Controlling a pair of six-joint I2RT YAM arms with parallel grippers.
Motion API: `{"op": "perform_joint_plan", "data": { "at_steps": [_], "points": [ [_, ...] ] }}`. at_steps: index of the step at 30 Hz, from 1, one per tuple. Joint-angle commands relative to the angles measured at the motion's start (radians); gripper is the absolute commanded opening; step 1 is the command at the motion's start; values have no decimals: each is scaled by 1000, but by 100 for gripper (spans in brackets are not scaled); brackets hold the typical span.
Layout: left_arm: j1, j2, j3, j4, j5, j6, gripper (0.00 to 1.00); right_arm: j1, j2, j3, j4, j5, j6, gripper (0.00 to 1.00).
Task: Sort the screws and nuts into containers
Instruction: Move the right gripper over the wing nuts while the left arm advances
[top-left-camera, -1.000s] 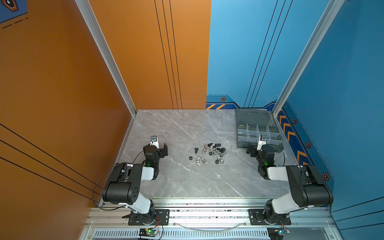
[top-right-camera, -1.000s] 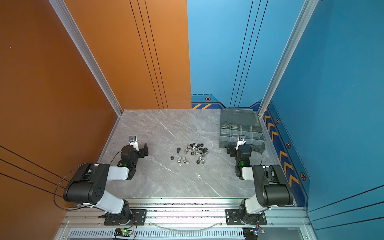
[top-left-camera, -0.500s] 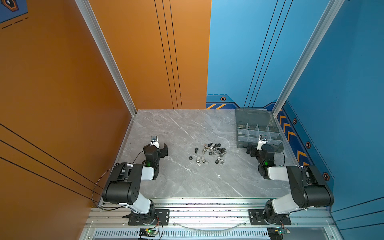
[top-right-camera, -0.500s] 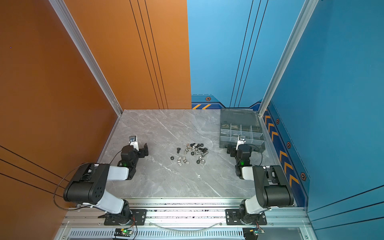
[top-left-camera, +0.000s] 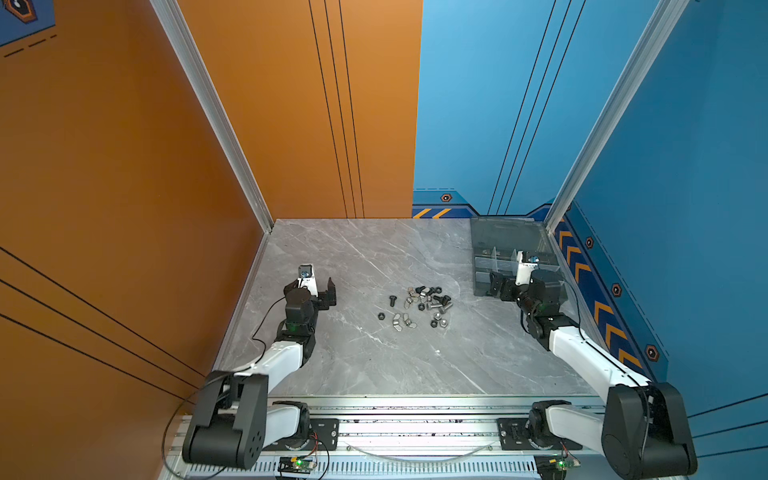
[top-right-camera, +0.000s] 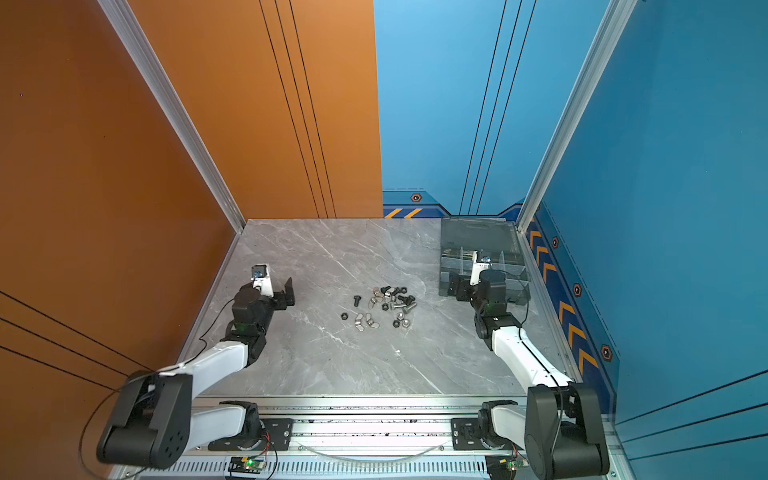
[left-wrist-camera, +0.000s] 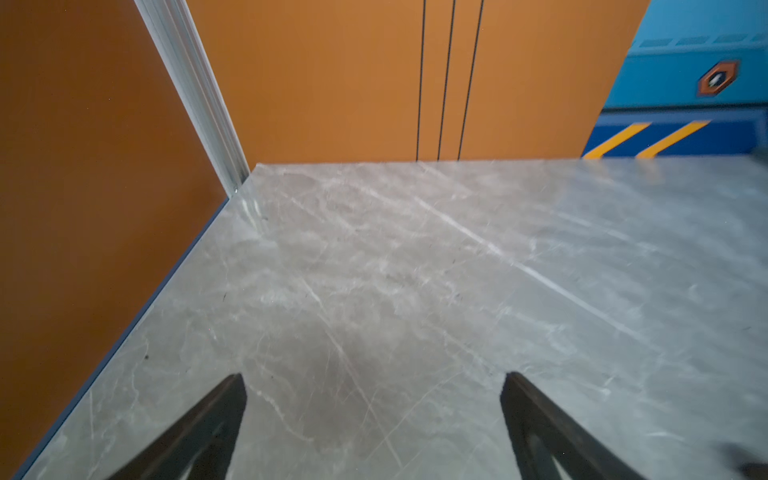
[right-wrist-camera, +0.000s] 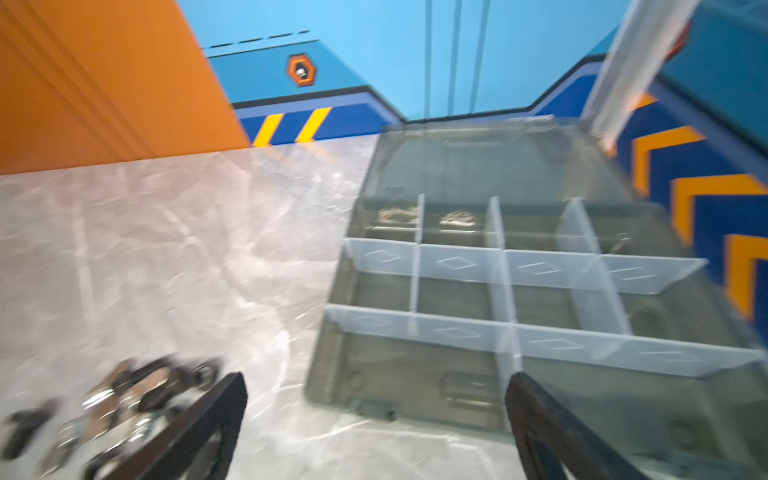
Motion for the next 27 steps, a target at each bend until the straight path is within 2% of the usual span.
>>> {"op": "perform_joint_plan", "data": {
  "at_steps": [1,4,6,10,13,15,21,27],
  "points": [
    [-30,-84,98,-268,48,-152,98,54,-16,95,-283,-160,47,100],
    [-96,-111,160,-432,61,-237,98,132,-12,154,-383,-237,28,100],
    [-143,-117,187,-517,61,-284,98,202,-12,181,-423,-240,10,100],
    [-182,-105,225,-672,182,-385,98,327,8,209,-445,-226,6,100],
    [-184,-93,205,-690,303,-488,98,392,49,216,-426,-265,18,100],
    [-189,-93,174,-679,336,-547,98,429,89,227,-421,-264,22,99],
    [-208,-120,117,-702,334,-610,98,524,257,303,-457,-202,-11,96],
    [-219,-115,106,-755,329,-617,98,549,425,398,-475,-179,-14,93]
  ]
}}
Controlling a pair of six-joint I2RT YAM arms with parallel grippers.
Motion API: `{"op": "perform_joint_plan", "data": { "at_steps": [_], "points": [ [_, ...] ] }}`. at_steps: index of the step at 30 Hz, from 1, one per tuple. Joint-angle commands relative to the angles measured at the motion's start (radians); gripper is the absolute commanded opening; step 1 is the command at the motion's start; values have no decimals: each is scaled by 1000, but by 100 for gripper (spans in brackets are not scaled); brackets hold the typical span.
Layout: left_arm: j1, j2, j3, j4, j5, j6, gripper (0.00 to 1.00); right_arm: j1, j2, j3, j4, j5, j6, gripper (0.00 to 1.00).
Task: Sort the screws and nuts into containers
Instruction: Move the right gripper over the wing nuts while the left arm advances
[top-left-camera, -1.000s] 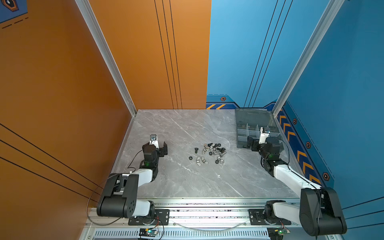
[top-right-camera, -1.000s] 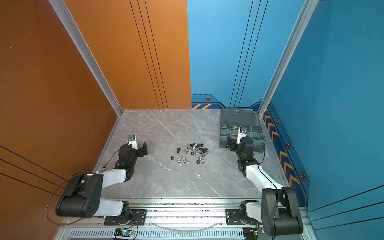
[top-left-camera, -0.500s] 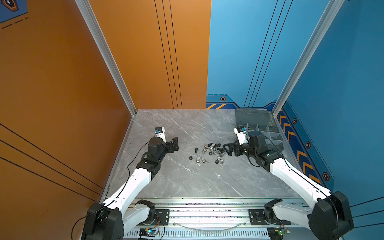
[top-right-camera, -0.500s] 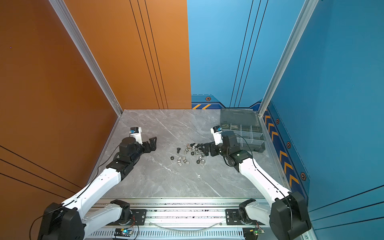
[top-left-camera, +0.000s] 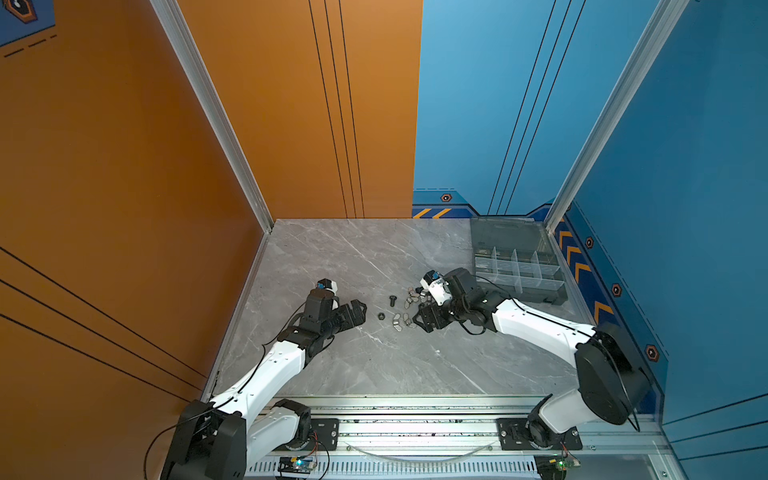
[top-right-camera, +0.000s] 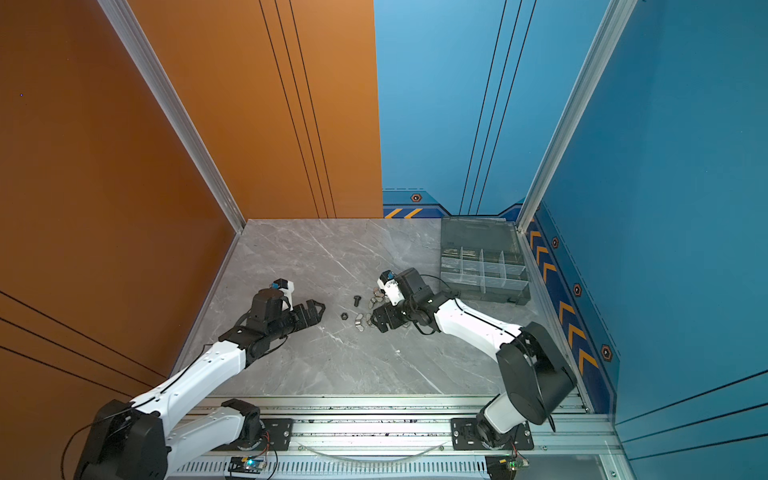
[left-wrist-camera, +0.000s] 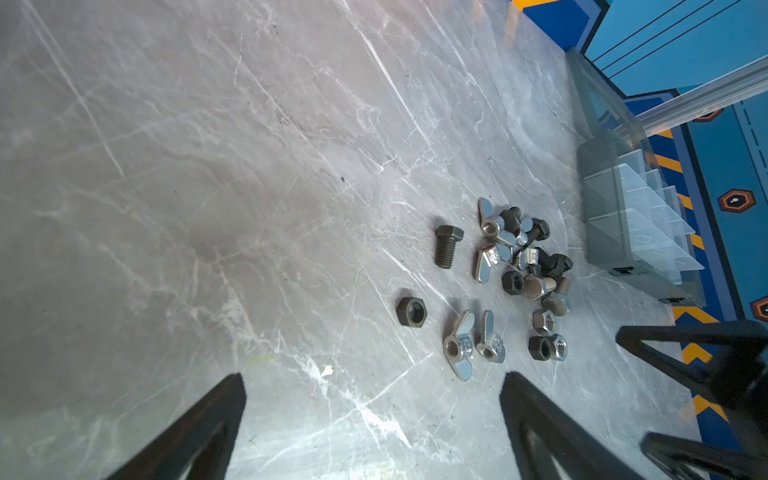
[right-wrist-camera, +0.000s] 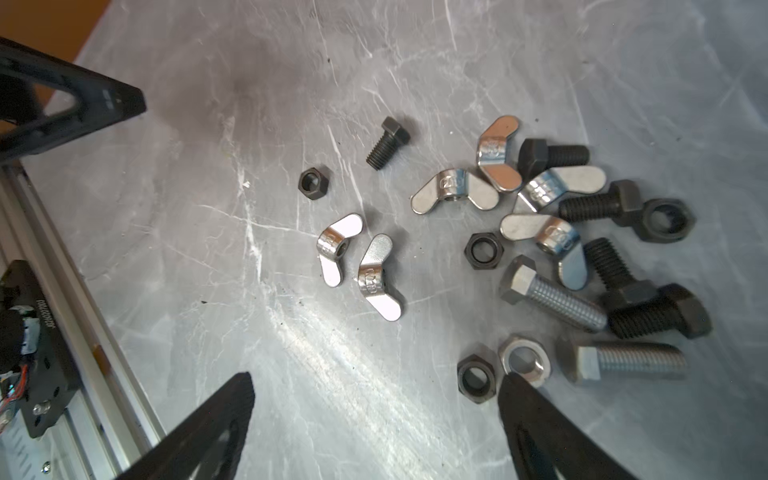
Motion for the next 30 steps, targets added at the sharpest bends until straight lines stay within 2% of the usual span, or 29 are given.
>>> {"op": "perform_joint_plan", "data": {
  "at_steps": [1,13,20,22,30],
  "points": [
    [-11,-8,-9,-50,29,-26,98,9,67,66,-41,29,-14,92],
    [-17,61,9,-49,44,-32,98,30,232,174,-97,8,-51,77],
    [-27,74,23,-53,56,-32,98,56,259,186,-98,66,-49,71],
    [-29,74,23,-55,55,-33,98,93,264,189,-102,81,-52,68],
    [-33,76,22,-65,43,-30,98,116,300,208,-105,126,-40,54]
  ]
}}
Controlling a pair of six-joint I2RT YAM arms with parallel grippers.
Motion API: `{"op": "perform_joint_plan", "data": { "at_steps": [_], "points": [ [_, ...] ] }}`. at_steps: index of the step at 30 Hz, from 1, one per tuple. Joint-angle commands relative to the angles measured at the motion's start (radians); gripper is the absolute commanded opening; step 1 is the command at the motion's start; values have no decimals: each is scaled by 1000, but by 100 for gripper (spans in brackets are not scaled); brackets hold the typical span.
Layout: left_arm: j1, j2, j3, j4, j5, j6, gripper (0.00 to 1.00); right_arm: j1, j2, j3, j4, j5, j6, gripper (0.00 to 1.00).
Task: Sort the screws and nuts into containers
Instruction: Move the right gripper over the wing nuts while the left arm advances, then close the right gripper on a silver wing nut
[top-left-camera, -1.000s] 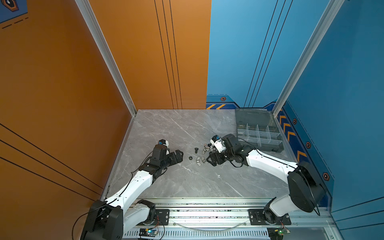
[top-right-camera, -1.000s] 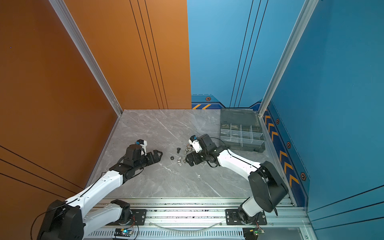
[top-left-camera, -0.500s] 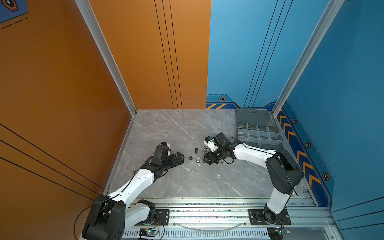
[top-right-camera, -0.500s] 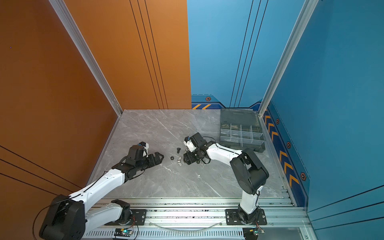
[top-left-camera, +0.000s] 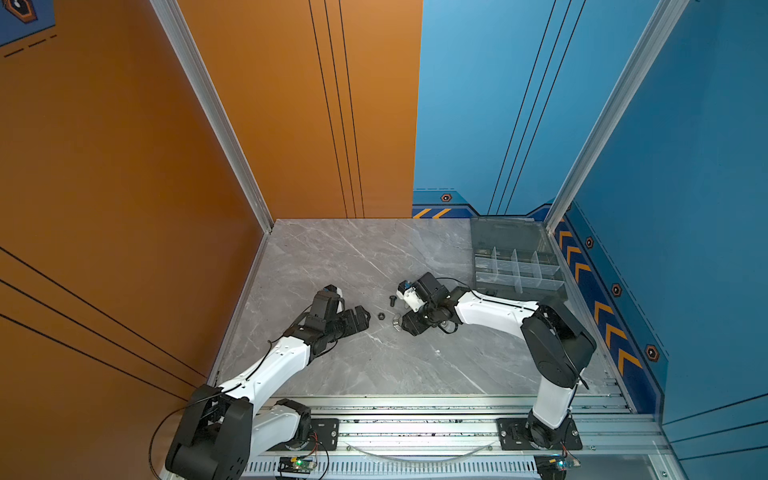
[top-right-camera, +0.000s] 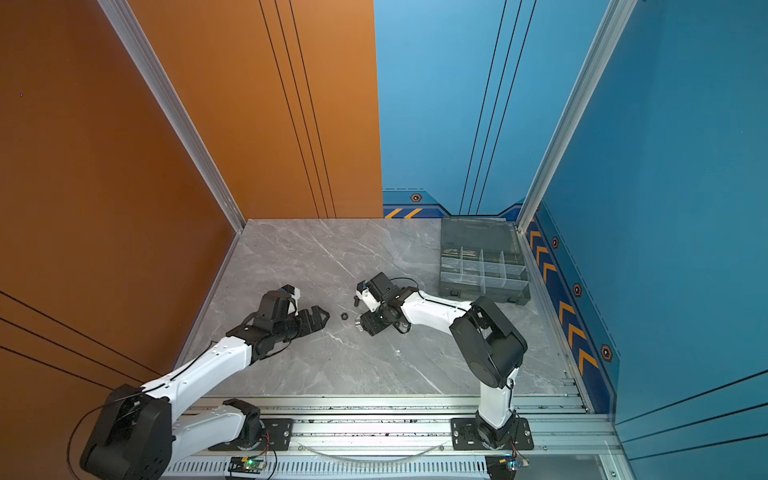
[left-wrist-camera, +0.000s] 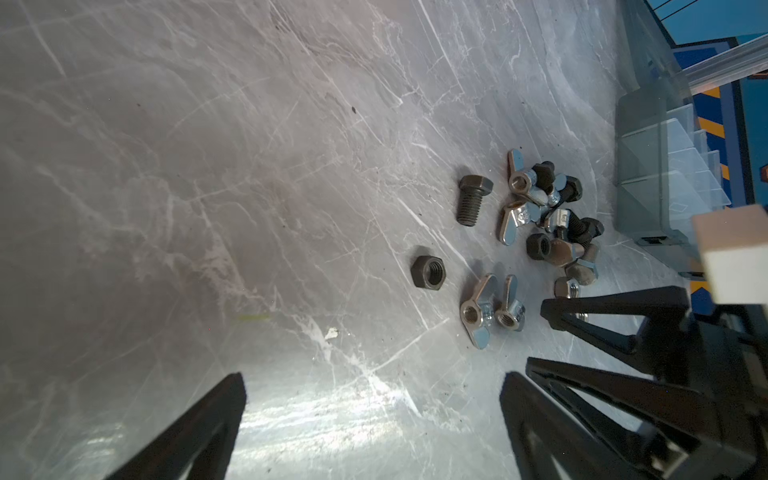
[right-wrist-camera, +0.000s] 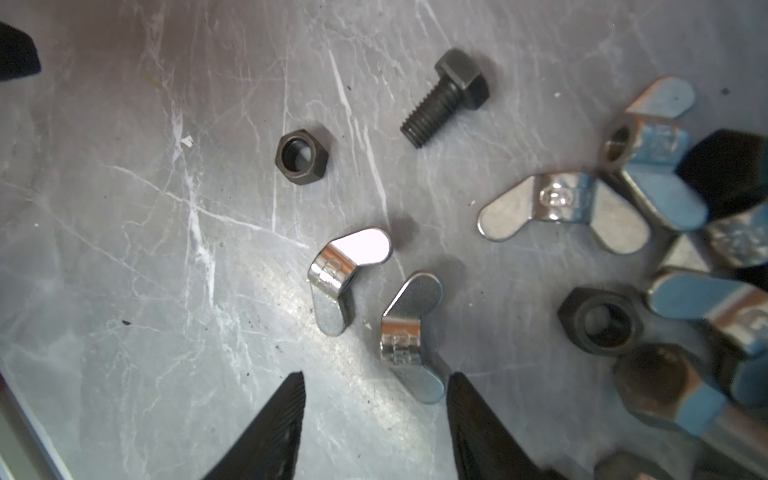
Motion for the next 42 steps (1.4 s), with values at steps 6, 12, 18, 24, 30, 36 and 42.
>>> {"op": "perform_joint_plan", "data": {
  "at_steps": [6,12,18,24,30,36,42],
  "points": [
    [-12,6,22,-35,8,-5,98,12,65,53,-47,60,2,50],
    [-13,9,22,-39,8,-3,98,19,83,69,-56,73,-2,47],
    [-13,8,23,-39,9,-3,98,23,92,66,-53,78,2,44],
    [-14,16,23,-38,12,-6,98,24,107,72,-48,86,3,42],
    [-20,24,29,-35,13,-8,98,24,115,73,-33,98,21,42],
    [-29,32,30,-35,14,-9,98,28,118,74,-33,101,31,42],
    [-32,34,34,-36,9,-9,98,29,121,68,-34,97,34,30]
  ]
}}
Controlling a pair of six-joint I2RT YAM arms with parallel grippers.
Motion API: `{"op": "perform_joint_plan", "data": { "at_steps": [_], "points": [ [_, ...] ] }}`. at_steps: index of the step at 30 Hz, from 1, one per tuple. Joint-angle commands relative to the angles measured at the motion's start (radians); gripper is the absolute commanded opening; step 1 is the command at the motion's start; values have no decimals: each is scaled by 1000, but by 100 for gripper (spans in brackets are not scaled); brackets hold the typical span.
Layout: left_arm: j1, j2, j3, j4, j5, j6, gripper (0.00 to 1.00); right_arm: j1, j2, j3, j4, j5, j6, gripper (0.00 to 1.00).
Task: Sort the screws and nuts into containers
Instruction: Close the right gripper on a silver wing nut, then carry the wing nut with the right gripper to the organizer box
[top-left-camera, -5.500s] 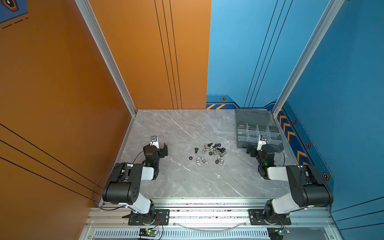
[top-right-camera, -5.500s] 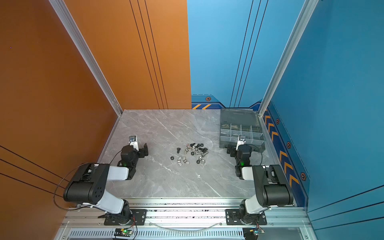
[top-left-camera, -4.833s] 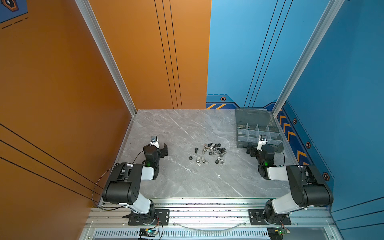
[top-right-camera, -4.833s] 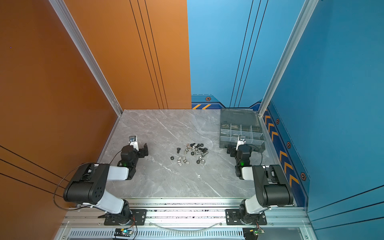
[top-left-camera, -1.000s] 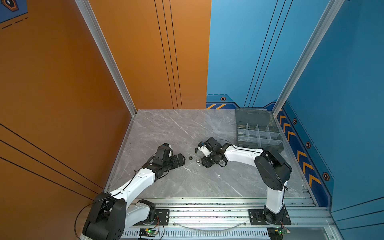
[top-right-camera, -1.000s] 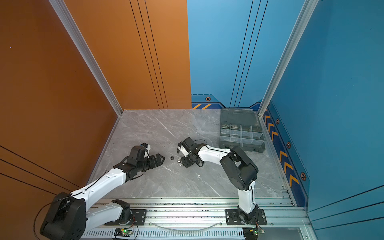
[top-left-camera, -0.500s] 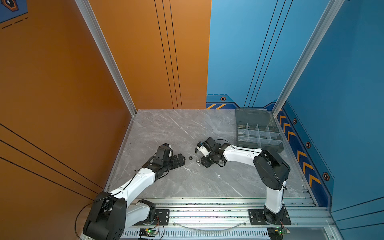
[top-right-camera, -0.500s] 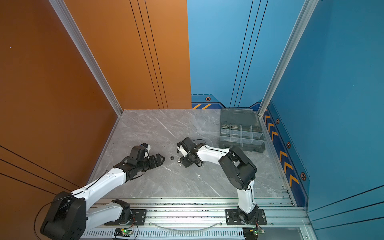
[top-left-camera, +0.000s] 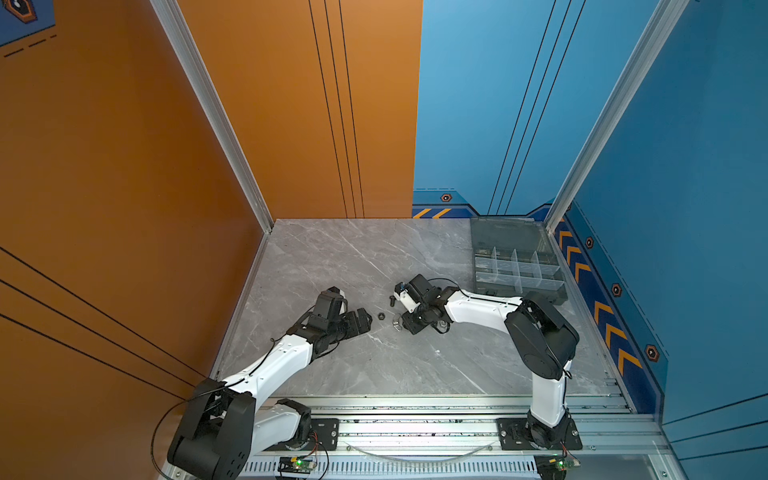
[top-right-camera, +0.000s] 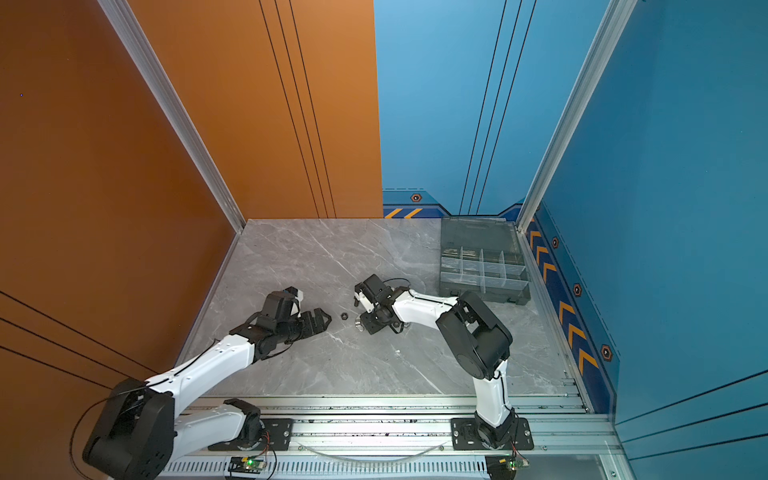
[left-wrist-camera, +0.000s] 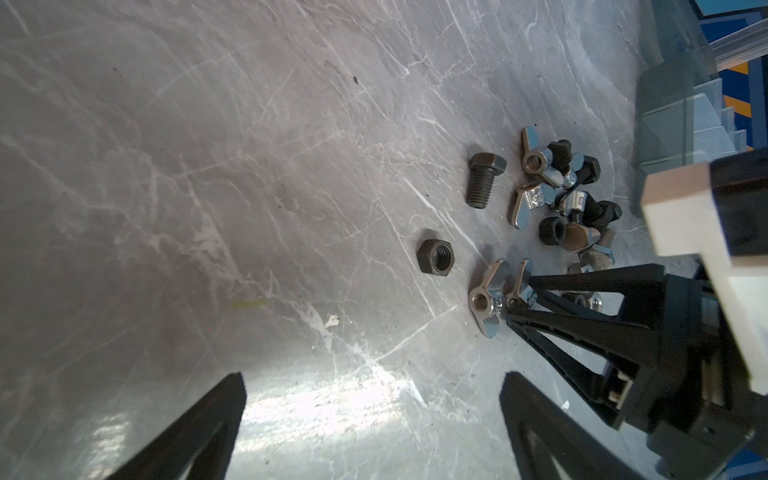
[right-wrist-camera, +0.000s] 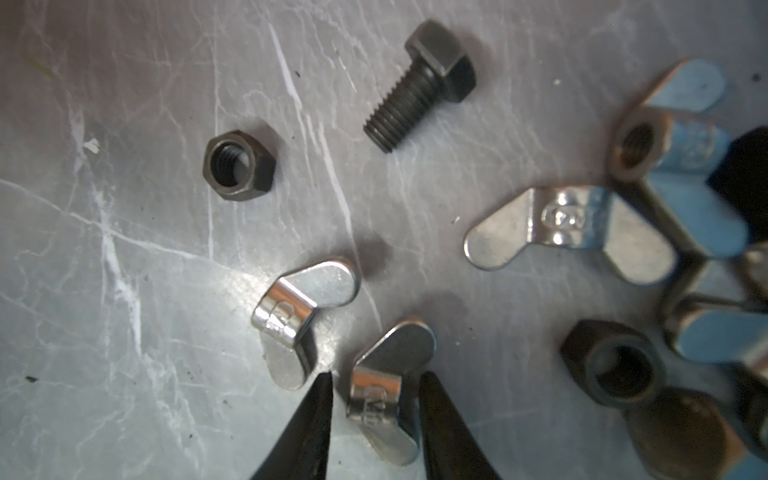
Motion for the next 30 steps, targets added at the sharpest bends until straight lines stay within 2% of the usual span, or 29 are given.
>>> {"op": "perform_joint_plan", "data": {
  "at_steps": [1,10,18,25,30],
  "points": [
    [-11,8,28,-19,9,-9,98,6,29,7,-19,12,8,28],
    [-16,12,35,-24,7,-9,98,0,0,-8,-8,-13,11,8],
    [-21,19,44,-26,9,-7,98,-65,-190,-93,96,-130,60,0],
    [-35,21,60,-20,21,-8,98,-231,-380,-128,86,-170,94,0],
    [-57,26,71,-9,39,-13,97,-403,-456,-133,80,-134,121,0]
  ]
}}
